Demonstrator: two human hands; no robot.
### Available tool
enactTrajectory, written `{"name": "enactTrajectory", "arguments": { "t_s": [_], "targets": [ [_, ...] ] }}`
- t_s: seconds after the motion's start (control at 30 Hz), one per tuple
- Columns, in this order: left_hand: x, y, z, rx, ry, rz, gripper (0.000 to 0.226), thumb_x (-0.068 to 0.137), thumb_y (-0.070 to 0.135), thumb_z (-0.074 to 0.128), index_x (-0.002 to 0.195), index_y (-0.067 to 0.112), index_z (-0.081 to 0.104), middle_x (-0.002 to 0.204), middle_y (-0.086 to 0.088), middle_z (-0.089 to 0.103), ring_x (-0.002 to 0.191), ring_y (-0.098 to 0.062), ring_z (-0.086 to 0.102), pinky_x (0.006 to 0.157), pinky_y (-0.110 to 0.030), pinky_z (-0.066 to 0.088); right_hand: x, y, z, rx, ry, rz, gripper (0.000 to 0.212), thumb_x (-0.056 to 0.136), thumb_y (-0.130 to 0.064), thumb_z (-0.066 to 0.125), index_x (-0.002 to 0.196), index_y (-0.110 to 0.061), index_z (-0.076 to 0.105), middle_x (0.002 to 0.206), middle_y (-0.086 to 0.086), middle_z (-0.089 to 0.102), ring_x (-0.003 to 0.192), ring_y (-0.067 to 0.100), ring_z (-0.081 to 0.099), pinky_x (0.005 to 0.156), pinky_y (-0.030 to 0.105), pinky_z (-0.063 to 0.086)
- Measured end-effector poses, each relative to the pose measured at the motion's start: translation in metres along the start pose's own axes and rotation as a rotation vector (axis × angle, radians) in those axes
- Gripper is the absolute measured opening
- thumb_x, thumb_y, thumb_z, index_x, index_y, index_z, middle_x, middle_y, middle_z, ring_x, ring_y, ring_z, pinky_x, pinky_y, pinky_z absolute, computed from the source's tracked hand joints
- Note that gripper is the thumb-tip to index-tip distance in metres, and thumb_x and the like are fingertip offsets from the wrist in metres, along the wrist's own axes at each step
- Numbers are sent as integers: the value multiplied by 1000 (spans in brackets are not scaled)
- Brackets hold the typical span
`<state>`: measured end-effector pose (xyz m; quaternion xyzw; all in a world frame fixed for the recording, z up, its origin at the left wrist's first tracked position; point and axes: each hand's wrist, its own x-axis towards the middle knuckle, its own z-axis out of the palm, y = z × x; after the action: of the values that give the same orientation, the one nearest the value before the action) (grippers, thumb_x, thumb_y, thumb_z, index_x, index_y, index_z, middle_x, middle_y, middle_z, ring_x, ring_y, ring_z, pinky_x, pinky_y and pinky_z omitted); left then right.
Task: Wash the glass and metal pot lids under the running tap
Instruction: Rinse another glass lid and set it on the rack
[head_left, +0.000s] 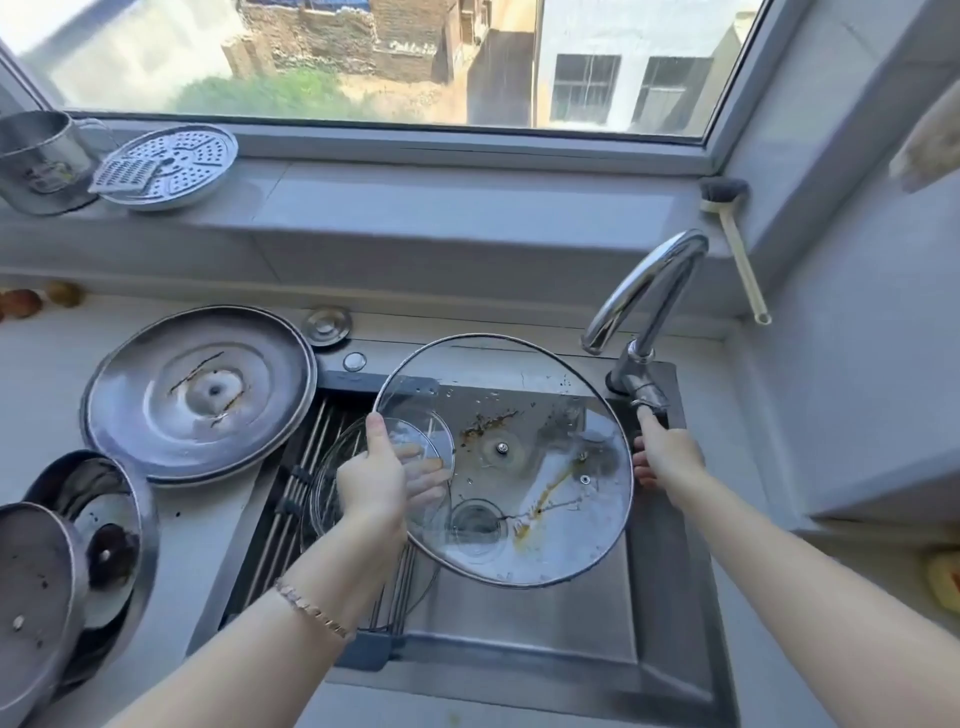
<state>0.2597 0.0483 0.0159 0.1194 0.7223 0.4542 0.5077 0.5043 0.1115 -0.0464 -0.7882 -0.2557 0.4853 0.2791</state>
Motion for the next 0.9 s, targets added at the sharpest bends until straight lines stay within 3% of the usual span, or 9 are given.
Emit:
{"name": "enactTrajectory", "arguments": {
  "t_s": [0.23,0.43,0.57,0.7,0.9],
  "targets": [
    [18,4,4,26,-19,8,69,94,55,29,102,-6,61,80,-20,69,46,-17,67,45,-26,53,48,-14,12,-233,-45,52,49,78,-59,55,61,-14,44,54,4,45,40,18,39,40,20,33],
    [25,1,9,52,3,17,66,93,54,31,100,-4,61,79,-18,69,57,-22,69,48,-27,55,63,-17,15,-317,-120,49,32,84,-47,52,71,-18,50,56,5,47,46,18,43,46,22,37],
    [27,-1,12,59,13,24,65,93,53,34,100,-5,61,78,-21,70,51,-21,68,44,-25,53,65,-18,14,-211,-135,109,46,84,-56,51,80,-9,53,61,6,47,47,16,41,45,20,38],
    [27,-2,15,84,11,28,64,93,53,34,99,-4,61,79,-21,70,53,-21,68,44,-25,53,68,-17,16,-148,-113,144,24,93,-30,37,94,-8,47,62,7,44,47,16,36,46,19,34],
    [24,-3,15,91,-10,24,61,93,53,33,93,-1,61,75,-18,69,49,-19,68,46,-25,55,78,-7,15,-138,-70,132,28,92,-27,33,68,-14,40,58,5,40,45,16,32,38,13,27]
  ]
}}
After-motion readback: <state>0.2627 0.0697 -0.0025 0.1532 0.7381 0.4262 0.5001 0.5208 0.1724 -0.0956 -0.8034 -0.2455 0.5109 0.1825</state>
